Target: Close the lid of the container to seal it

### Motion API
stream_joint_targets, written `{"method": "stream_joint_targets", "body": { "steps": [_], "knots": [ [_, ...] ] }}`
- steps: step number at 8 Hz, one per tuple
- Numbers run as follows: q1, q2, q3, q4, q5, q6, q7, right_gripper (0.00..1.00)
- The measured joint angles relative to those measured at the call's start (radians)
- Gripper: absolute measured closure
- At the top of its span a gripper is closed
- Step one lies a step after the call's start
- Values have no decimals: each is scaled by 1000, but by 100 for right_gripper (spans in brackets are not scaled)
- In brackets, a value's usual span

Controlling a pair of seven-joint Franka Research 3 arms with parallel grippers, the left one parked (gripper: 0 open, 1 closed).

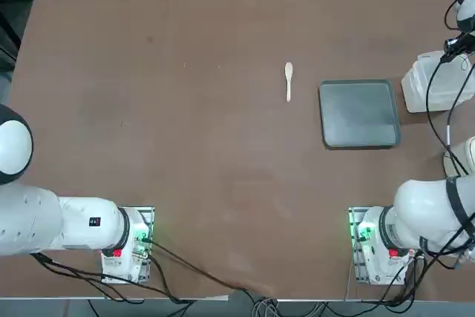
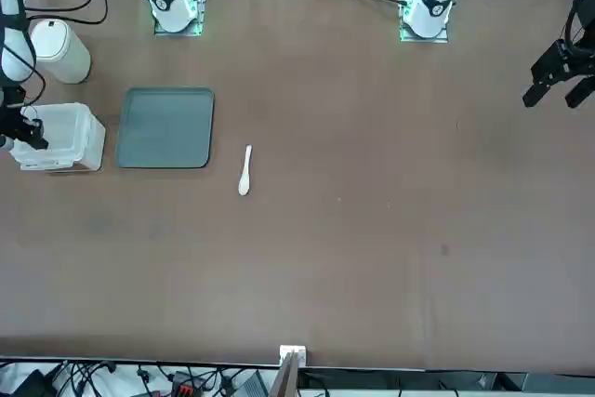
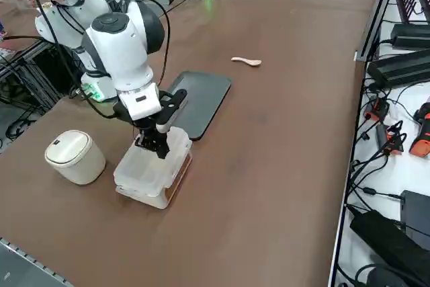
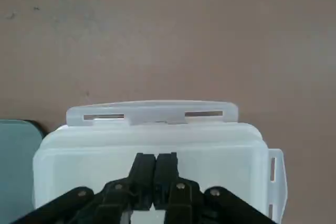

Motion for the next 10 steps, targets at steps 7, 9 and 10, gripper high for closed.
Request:
{"method": "stream_joint_targets", "body": {
  "steps": [7,9,10],
  "knots": [
    [62,-58,27,347,20,-555,30,97],
    [132,-111,30,429,21,-728,139,87],
    [173,-137,32,460,23,-798,212,68]
  ]
}}
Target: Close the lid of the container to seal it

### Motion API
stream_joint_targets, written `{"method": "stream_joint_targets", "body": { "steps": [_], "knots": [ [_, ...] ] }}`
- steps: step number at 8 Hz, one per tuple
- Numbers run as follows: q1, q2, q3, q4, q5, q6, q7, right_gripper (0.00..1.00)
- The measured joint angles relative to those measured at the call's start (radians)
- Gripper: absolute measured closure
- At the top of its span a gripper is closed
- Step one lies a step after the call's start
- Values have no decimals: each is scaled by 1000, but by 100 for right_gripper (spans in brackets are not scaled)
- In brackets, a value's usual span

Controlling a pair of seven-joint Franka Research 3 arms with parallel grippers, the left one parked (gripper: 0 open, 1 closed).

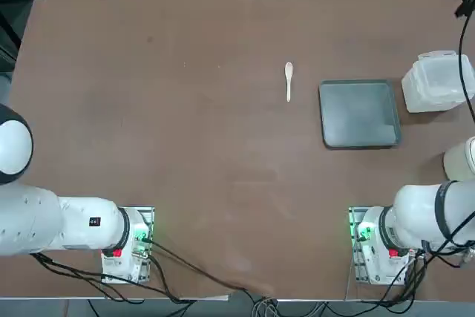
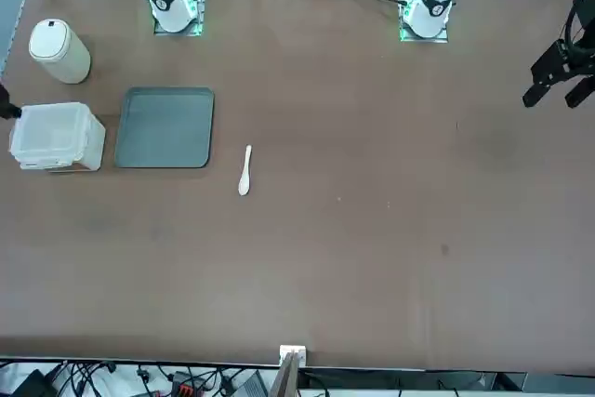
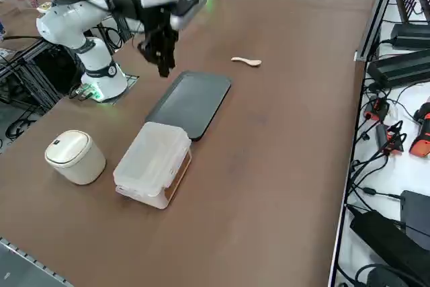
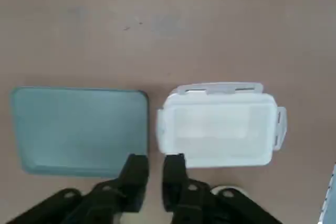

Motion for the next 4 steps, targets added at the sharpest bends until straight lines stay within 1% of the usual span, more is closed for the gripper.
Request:
{"method": "stream_joint_targets", "body": {
  "steps": [2,3,4],
  "knots": [
    [91,-55,3,27,3,-79,158,33],
    [140,-82,5,29,4,-92,236,15],
    [187,-103,6,29,5,-98,322,0]
  ]
}}
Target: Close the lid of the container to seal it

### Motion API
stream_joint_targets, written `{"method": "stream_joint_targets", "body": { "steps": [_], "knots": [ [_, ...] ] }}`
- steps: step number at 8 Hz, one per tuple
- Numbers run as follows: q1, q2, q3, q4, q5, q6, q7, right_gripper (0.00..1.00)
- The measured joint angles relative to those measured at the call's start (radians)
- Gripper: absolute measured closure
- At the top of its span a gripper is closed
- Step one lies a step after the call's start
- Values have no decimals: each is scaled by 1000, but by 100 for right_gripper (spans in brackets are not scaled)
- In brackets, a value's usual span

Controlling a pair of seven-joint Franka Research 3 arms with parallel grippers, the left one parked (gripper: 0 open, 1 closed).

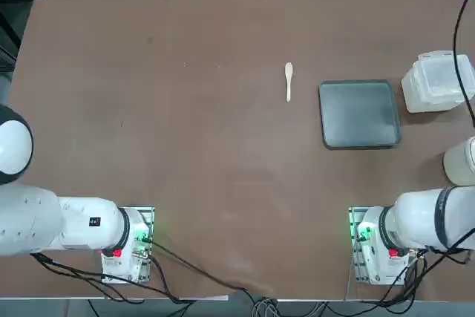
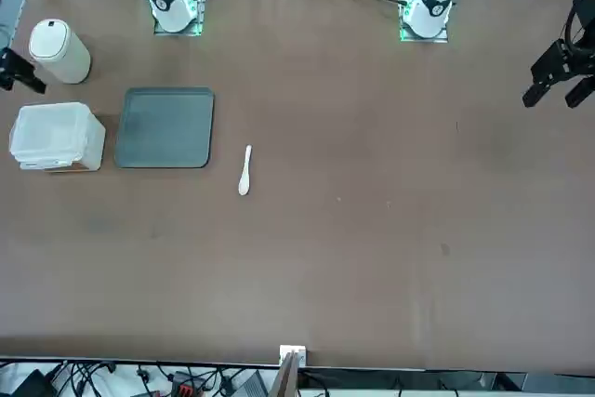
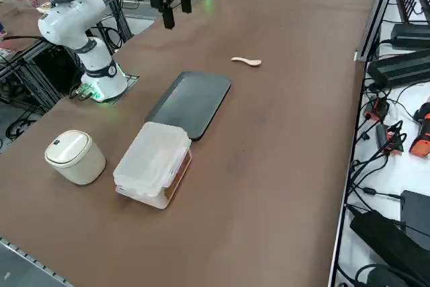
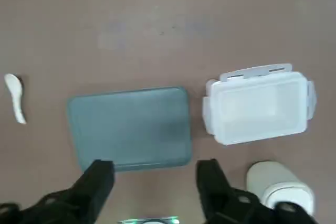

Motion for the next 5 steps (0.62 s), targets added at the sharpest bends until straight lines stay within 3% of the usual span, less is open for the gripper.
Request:
{"method": "stream_joint_targets", "body": {
  "steps": [3,5],
  "knots": [
    [121,-15,2,9,1,-4,159,0],
    [129,11,-6,54,33,-34,164,0]
  ]
}}
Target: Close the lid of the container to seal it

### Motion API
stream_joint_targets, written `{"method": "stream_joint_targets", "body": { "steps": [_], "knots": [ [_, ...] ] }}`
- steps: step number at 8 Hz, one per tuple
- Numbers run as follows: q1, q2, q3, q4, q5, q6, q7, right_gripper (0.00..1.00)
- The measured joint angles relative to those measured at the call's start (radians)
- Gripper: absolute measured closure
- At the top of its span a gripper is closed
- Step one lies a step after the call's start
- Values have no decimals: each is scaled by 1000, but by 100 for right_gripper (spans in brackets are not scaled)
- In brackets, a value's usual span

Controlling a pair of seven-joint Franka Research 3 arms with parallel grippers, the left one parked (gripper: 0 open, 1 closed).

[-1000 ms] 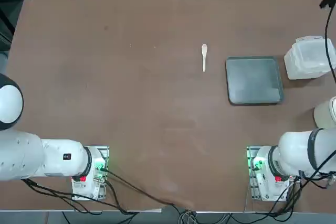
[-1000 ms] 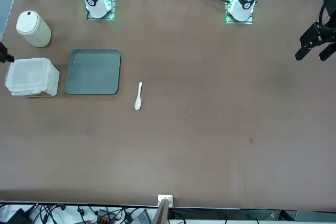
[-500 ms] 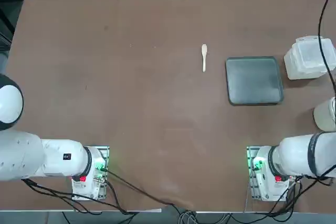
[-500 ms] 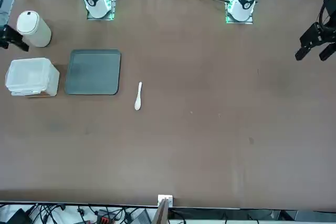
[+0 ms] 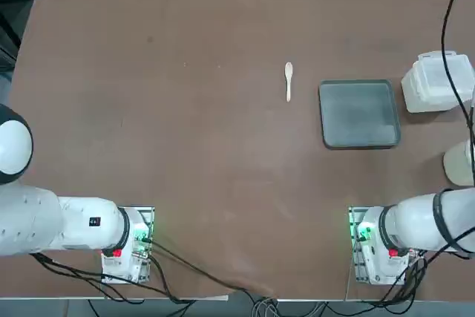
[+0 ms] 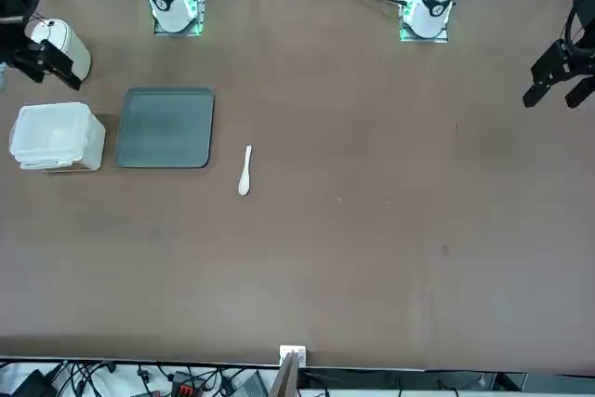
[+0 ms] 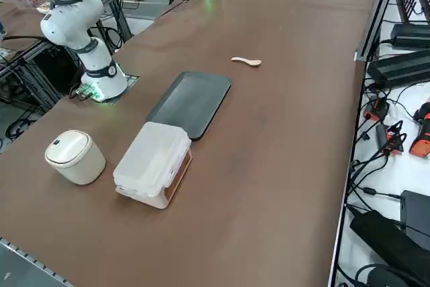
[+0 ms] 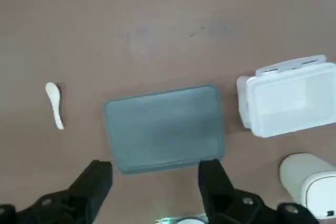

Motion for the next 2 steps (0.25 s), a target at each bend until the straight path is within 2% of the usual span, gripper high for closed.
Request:
{"method": "stream_joint_targets", "body": {
  "steps": [2],
  "knots": [
    [0,27,-6,39,8,-11,0,0]
  ]
}}
